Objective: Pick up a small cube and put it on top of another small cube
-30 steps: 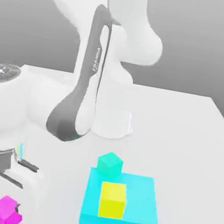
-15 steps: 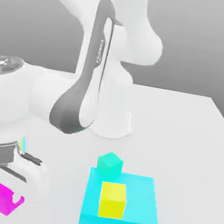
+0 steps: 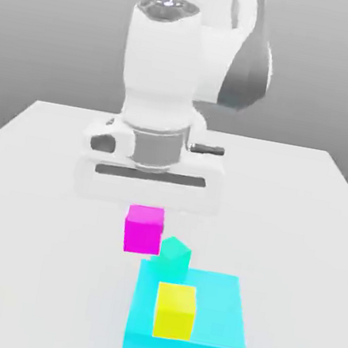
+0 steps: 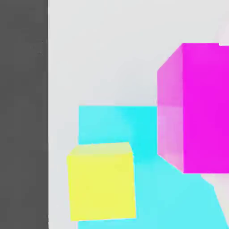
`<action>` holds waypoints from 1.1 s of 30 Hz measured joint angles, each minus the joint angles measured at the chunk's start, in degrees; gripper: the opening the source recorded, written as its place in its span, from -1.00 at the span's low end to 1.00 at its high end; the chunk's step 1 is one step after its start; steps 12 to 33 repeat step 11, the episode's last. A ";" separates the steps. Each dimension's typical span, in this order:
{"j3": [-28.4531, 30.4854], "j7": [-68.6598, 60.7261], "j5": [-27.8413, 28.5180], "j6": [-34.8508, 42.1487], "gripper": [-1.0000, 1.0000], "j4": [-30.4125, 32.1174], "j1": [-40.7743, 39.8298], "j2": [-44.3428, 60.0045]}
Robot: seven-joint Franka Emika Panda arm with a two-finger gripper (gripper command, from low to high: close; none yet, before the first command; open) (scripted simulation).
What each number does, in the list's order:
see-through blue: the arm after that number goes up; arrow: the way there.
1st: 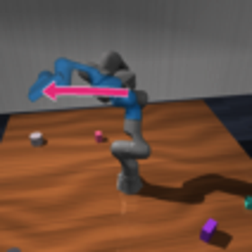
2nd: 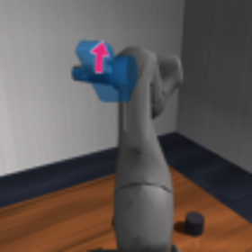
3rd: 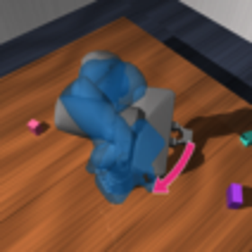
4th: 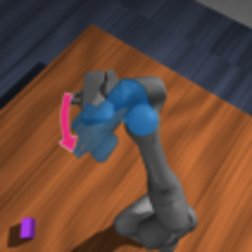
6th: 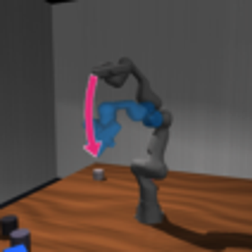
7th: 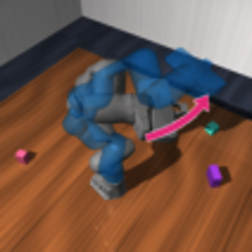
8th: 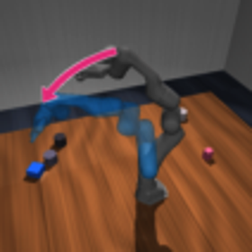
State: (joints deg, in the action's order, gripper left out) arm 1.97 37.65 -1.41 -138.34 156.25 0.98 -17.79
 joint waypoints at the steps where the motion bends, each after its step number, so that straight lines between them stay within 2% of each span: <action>1: -0.66 -0.27 0.27 0.76 -1.00 1.29 0.47 -2.08; 4: -2.06 -0.87 0.80 0.01 -1.00 4.44 1.45 -4.55; 8: -2.50 -0.93 0.94 -8.85 -1.00 6.79 1.42 1.95; 9: -2.53 -0.91 0.97 -10.40 1.00 7.14 1.40 3.15; 33: -2.53 -0.91 0.97 -10.40 1.00 7.14 1.40 3.15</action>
